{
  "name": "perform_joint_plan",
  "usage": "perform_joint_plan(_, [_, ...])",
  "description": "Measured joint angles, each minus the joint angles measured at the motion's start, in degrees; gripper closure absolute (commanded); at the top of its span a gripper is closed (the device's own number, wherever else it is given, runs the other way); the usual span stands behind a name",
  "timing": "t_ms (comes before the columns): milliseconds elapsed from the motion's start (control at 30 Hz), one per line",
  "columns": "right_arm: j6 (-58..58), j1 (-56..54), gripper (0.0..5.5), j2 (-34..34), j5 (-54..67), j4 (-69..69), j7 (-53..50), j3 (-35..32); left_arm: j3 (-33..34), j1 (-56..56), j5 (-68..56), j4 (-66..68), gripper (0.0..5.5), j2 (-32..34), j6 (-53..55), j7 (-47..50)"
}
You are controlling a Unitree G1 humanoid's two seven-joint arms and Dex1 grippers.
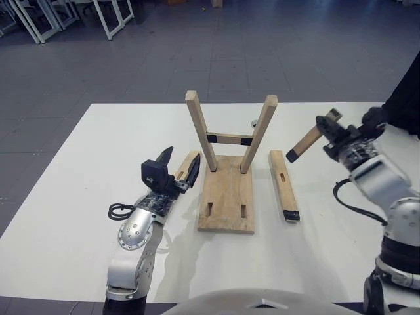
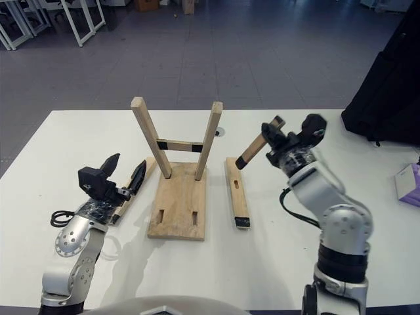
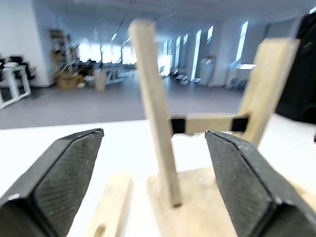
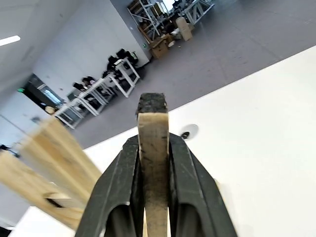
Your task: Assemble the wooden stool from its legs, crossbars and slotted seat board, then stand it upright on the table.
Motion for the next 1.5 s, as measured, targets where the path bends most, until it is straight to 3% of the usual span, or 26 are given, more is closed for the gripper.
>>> perform_joint_plan(133, [-7.1,2.85,5.1,4.08,-13.74,7.18,6.09,4.96,-0.03,0.03,1.85,1.76,1.7,-0.52,1.35,1.55])
perform_joint_plan(433, [-12.33,3.26,5.1,9.24,-24.85,11.27,10.21,4.2,-0.08,-0.09,2.35,2.33,1.7,-0.86,2.52,1.56])
perform_joint_plan(633, [-14.02,6.3,5.1,7.28,-39.14,6.82,10.3,9.06,-0.03,-0.17,2.87,2.37,1.7,-0.55,3.4,1.5])
perform_joint_plan(767, [-22.05,8.94,5.1,6.63,-48.53,9.56,11.99,12.44,-0.12,-0.24,3.37,2.36,1.7,-0.56,4.02,1.51])
perform_joint_plan(1000, [-39.07,10.79,5.1,9.6,-52.33,20.15,14.97,9.72,-0.17,-0.68,3.39,2.35,1.7,-0.59,5.0,1.44])
perform_joint_plan(1233, [-39.92,10.36,5.1,12.25,-52.88,19.83,15.4,7.89,-0.18,-1.3,3.4,2.36,1.7,-0.39,5.47,0.94])
perform_joint_plan(1267, [-39.82,10.32,4.73,12.37,-53.02,19.68,15.42,7.84,-0.19,-1.33,3.41,2.36,1.7,-0.38,5.47,0.91])
perform_joint_plan(1500, [-34.08,10.74,3.47,13.38,-54.22,17.98,15.71,7.62,-0.39,-1.52,3.49,2.48,1.7,-0.39,5.47,0.85])
